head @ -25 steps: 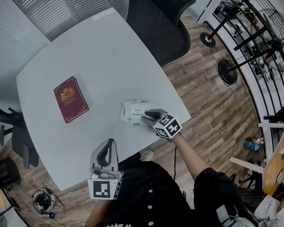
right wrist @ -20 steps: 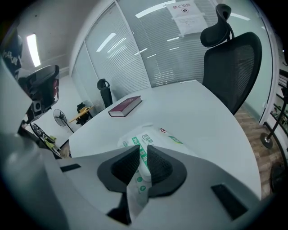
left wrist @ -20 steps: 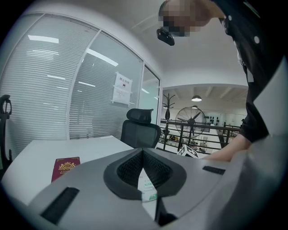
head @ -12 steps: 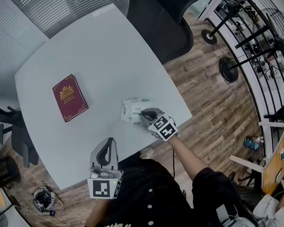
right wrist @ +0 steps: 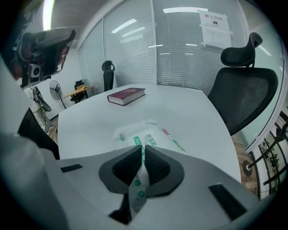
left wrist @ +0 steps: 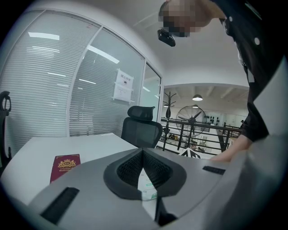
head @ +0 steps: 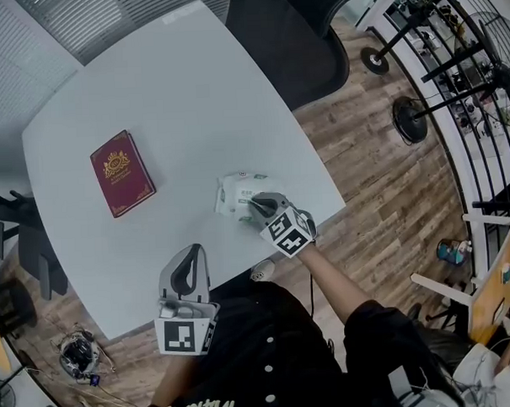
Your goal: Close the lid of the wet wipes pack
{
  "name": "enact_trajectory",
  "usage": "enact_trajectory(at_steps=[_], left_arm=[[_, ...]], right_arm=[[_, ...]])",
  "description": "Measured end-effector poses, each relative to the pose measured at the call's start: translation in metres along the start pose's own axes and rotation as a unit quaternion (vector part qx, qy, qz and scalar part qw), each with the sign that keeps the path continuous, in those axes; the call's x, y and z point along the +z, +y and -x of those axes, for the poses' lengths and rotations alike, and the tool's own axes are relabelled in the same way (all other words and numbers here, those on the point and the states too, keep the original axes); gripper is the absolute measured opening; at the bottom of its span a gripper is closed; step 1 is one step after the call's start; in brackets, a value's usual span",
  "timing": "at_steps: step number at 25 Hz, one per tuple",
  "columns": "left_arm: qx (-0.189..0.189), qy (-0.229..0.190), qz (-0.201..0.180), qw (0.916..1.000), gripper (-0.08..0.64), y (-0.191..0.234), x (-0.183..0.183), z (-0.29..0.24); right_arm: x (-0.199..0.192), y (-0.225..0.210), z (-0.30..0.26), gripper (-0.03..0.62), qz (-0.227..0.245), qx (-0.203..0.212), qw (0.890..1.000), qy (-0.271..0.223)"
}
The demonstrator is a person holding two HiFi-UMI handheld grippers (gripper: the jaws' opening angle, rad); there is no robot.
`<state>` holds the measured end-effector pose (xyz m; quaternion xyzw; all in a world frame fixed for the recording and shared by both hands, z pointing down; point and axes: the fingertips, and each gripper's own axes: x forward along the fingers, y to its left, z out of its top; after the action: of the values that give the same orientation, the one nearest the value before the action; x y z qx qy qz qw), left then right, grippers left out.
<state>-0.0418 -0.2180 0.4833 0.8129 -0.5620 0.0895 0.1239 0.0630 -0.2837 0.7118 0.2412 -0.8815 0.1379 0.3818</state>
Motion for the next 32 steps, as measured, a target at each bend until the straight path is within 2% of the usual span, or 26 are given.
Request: enact_trajectory(at_steps=[5, 13, 18, 25, 32], left_arm=[[0.000, 0.002, 0.002, 1.0000, 0.009, 0.001, -0.001, 0.000], [0.000, -0.002, 0.002, 1.0000, 0.009, 0.002, 0.001, 0.002], [0.000, -0.009, -0.003, 1.0000, 0.009, 0.002, 0.006, 0.004], [-0.007, -0.023, -0.009, 0.9997, 0.009, -0.003, 0.015, 0.003], [-0.022, -0.042, -0.015, 0.9987, 0.009, -0.012, 0.025, 0.001]], right_arm=[[-0.001, 0.002, -0.003, 0.044, 0.038, -0.014, 0.999, 0.019], [-0.002, 0.001, -0.003, 0.044, 0.029, -0.020, 0.999, 0.022], [0.002, 0.002, -0.001, 0.044, 0.049, -0.027, 0.998, 0.022], [0.022, -0.001, 0.026, 0.035, 0.055, -0.051, 0.997, -0.029], [0.055, -0.005, 0.078, 0.029, 0.036, -0.070, 0.990, -0.119]])
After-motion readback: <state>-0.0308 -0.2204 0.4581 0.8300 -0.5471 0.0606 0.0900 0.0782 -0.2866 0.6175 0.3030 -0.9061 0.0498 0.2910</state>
